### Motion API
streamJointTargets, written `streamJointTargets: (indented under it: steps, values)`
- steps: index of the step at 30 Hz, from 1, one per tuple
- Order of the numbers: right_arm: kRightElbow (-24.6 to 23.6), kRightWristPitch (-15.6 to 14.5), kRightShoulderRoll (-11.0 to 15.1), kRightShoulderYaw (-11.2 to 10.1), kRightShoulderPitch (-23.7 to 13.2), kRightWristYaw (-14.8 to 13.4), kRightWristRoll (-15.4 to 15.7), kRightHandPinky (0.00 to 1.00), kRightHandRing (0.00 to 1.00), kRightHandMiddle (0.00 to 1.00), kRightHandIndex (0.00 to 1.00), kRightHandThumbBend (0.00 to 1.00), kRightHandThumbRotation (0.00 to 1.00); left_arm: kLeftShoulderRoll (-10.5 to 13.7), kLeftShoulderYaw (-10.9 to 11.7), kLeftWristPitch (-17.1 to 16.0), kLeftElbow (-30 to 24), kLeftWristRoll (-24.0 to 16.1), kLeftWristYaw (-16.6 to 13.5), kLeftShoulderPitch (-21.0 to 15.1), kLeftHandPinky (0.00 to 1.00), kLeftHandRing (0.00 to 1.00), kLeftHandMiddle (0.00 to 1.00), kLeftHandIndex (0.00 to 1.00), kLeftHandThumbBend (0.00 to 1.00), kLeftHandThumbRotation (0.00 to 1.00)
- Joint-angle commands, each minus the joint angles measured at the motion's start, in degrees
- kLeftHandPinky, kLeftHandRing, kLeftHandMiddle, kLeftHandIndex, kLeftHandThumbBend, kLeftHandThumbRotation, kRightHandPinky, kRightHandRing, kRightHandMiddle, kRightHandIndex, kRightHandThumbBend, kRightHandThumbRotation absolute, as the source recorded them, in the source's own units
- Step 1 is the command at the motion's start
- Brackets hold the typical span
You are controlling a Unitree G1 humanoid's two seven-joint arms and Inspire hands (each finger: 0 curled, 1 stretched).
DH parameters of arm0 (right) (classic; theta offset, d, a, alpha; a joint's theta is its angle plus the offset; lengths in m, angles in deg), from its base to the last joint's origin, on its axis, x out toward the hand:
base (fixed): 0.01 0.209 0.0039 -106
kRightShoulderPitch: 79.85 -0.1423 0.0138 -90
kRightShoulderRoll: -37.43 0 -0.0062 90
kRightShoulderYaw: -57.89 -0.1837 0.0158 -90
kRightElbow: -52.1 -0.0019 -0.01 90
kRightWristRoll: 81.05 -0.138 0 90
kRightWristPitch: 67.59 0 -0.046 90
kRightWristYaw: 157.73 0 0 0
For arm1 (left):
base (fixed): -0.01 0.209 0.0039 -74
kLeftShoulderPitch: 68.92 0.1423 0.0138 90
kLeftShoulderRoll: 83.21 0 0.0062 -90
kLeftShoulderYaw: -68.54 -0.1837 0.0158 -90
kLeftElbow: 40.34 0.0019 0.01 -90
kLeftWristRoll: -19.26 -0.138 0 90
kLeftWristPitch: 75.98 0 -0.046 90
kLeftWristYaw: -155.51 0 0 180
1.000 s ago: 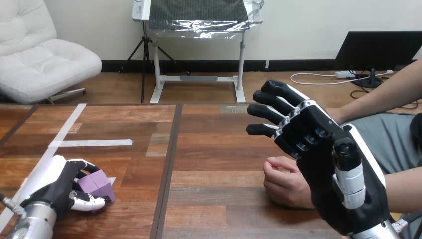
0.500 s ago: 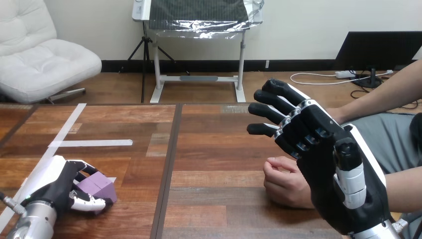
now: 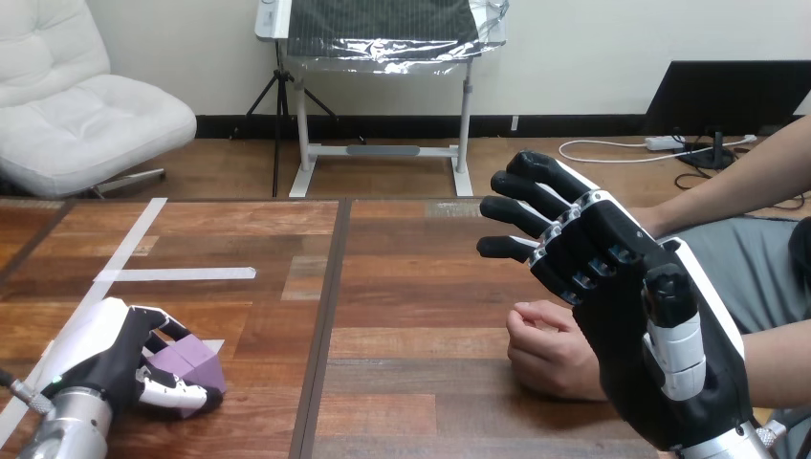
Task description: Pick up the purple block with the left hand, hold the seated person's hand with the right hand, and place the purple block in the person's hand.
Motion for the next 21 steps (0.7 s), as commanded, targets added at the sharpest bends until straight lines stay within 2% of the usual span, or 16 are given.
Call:
streamJointTargets:
  steps: [1,3,9,21]
  values:
    - [-2.3,0.3,0.0,-1.0,-3.1,0.1,-0.7,0.75,0.85,0.86,0.86,0.88,0.8,0.0,-0.9,-0.5,-0.6,-0.9,-2.2,-1.3,0.22,0.29,0.39,0.51,0.67,0.0]
    - [-2.2,0.4,0.0,-1.0,-3.1,0.1,-0.6,0.75,0.85,0.86,0.86,0.88,0.8,0.0,-1.0,-0.8,-0.5,-0.9,-2.8,-1.2,0.18,0.25,0.35,0.51,0.68,0.0]
    - [-2.4,0.1,0.0,-1.0,-3.0,-0.2,-0.5,0.75,0.85,0.86,0.86,0.88,0.8,0.0,-0.9,-1.1,-1.6,-0.9,-4.0,-0.6,0.15,0.21,0.32,0.5,0.68,0.0]
    - [-1.2,1.1,-0.1,-1.2,-3.3,-0.1,0.5,0.75,0.84,0.86,0.86,0.86,0.81,-0.7,0.5,0.1,-8.0,-0.2,-4.5,1.4,0.15,0.22,0.33,0.5,0.68,0.0]
